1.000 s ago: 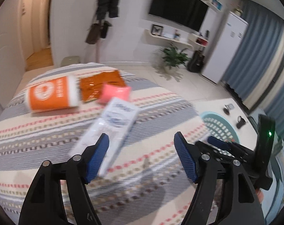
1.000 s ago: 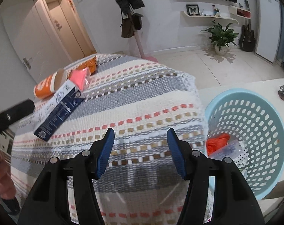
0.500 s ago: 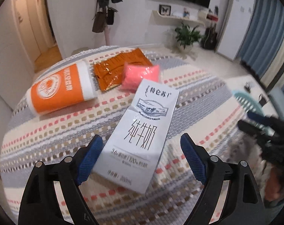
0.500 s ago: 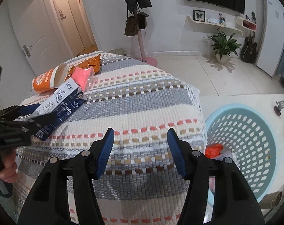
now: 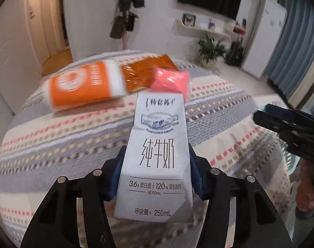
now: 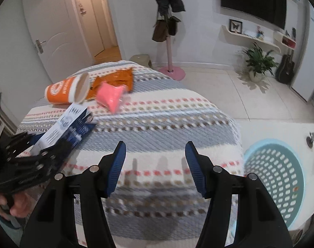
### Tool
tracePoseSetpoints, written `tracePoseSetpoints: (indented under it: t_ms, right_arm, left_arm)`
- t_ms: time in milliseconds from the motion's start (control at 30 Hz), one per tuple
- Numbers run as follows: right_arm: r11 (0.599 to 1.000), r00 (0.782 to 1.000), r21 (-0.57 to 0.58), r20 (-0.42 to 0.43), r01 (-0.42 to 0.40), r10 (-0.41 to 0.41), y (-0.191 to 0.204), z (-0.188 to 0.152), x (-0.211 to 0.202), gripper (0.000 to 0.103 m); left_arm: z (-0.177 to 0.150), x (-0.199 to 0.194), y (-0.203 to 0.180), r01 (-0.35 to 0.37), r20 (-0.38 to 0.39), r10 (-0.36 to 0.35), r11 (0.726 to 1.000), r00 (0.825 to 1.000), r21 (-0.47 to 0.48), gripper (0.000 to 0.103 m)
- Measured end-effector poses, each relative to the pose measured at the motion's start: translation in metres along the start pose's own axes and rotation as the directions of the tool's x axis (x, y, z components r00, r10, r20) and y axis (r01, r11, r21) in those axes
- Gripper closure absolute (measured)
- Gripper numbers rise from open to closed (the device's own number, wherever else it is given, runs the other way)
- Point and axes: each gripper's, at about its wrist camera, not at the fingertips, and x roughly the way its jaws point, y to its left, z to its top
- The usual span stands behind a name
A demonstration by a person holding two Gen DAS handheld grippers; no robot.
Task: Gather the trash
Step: 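Grasp the orange paper cup with the right tool while the left tool holds the carton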
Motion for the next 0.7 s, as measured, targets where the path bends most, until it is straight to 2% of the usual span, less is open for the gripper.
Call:
tracePoseSetpoints:
  t_ms: [167, 367, 467, 600, 700]
  right_arm:
    - [0.997, 0.999, -0.066, 0.009, -0.046, 0.046, 0.039, 0.015, 0.006, 0.047]
    - [0.984, 0.991, -0.123, 0.02, -0.127, 0.13, 0.095, 0.035, 0.02, 0.045]
    - [0.978, 0.989, -0.154, 0.033, -0.139, 0.145, 0.12, 0.05, 0.03, 0.039]
    - [0.971, 0.988, -0.187, 0.012, -0.147, 0.152, 0.139, 0.072, 0.05, 0.038]
    - [0.955, 0.992, -0.267, -0.015, -0.128, 0.129, 0.156, 0.093, 0.069, 0.038]
  left_arm:
    - [-0.017, -0.033, 0.048, -0.035, 0.052, 0.042, 0.991, 0.998, -0.129, 0.051]
    - [-0.042, -0.056, 0.101, -0.07, 0.087, 0.095, 0.962, 0.992, -0.262, 0.051]
    - [-0.048, -0.065, 0.113, -0.067, 0.12, 0.106, 0.954, 0.987, -0.291, 0.051]
    - [-0.051, -0.07, 0.118, -0.073, 0.145, 0.121, 0.95, 0.982, -0.303, 0.051]
    - [-0.053, -0.077, 0.116, -0.088, 0.158, 0.138, 0.954, 0.978, -0.288, 0.051]
